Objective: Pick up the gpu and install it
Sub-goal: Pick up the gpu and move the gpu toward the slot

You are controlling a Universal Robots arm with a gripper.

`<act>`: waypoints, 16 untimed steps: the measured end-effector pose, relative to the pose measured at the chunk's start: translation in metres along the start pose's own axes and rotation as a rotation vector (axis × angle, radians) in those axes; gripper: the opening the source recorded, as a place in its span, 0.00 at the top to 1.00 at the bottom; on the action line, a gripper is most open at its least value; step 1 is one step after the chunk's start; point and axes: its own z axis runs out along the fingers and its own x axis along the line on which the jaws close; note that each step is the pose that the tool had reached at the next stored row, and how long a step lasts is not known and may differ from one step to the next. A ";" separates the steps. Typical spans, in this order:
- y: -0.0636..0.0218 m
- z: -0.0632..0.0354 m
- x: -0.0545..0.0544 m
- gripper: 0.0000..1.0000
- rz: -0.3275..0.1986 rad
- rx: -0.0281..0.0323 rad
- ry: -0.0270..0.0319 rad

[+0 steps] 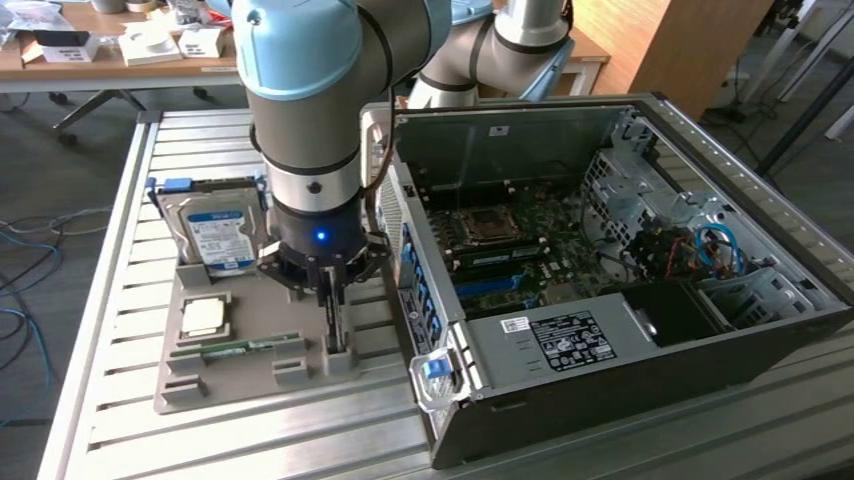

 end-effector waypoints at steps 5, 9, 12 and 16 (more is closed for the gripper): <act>0.0000 0.0000 0.000 0.73 -0.009 -0.0002 0.0004; 0.0000 0.0000 0.000 0.73 -0.010 -0.0002 0.0006; 0.0001 -0.0016 0.000 0.73 -0.011 -0.0005 0.0004; 0.0006 -0.0114 0.000 0.73 -0.015 -0.0004 0.0006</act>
